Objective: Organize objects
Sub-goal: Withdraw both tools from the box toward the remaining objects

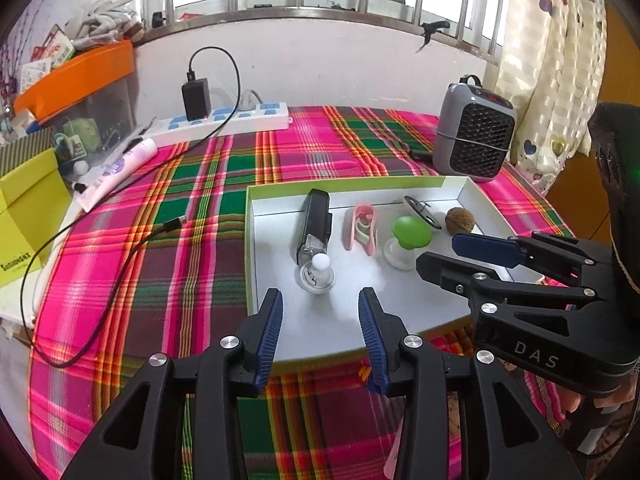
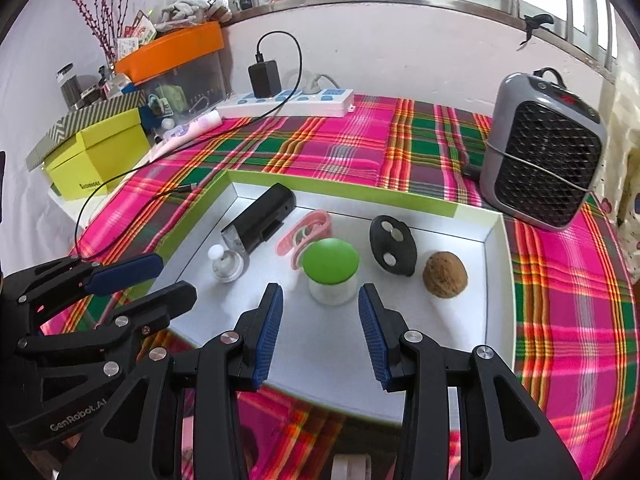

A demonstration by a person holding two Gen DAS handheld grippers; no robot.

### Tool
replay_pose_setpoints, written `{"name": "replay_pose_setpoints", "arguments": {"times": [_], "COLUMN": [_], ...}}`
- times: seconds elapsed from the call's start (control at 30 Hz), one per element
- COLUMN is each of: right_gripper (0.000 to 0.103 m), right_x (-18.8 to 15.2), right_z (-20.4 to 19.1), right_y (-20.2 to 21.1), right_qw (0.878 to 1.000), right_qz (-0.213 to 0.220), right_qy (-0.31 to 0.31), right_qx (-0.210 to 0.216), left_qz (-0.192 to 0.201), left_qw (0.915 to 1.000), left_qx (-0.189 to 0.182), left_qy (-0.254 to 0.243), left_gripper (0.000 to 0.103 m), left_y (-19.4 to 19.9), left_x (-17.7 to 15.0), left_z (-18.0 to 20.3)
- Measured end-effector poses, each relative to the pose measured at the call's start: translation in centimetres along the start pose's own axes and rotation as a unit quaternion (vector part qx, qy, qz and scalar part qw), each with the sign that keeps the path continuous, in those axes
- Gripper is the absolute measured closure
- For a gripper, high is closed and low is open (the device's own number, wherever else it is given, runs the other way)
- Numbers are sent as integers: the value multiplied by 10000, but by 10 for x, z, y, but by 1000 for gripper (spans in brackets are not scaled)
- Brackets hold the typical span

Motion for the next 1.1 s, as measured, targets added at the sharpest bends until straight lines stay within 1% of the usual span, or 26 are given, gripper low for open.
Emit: {"name": "replay_pose_setpoints", "arguments": {"times": [0.27,0.4,0.57,0.77,1.1], "right_gripper": [62,62,62,62,62], "right_x": [-12,-19,-26,-35,-52], "right_z": [-5,-6,-8,-12,-12], "right_y": [15,25,34,46,61], "right_qw": [9999,9997,9994,9991,9985], "right_qz": [140,227,293,372,476], "right_qy": [-85,-108,-180,-106,-243], "right_qx": [-15,-19,-32,-145,-117], "left_qz": [87,166,207,297,375], "left_qw": [10000,9998,9997,9995,9991], "left_qx": [-3,109,115,81,-78], "left_qy": [-21,-90,-98,-79,-198], "left_gripper": [65,65,65,65,65], "left_y": [16,24,31,41,54], "left_x": [-8,-12,-18,-25,-40], "left_z": [3,4,5,8,17]}}
Point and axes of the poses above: each gripper's, at about its wrist camera, not at the fingertips, and y roughly against the way its jaws point, z to its right, x to its top, the point moved 7 cm from there along -y, roughly the way its jaws point, and after that the axes turned 11 degrees about x, right-handed, at the moved point
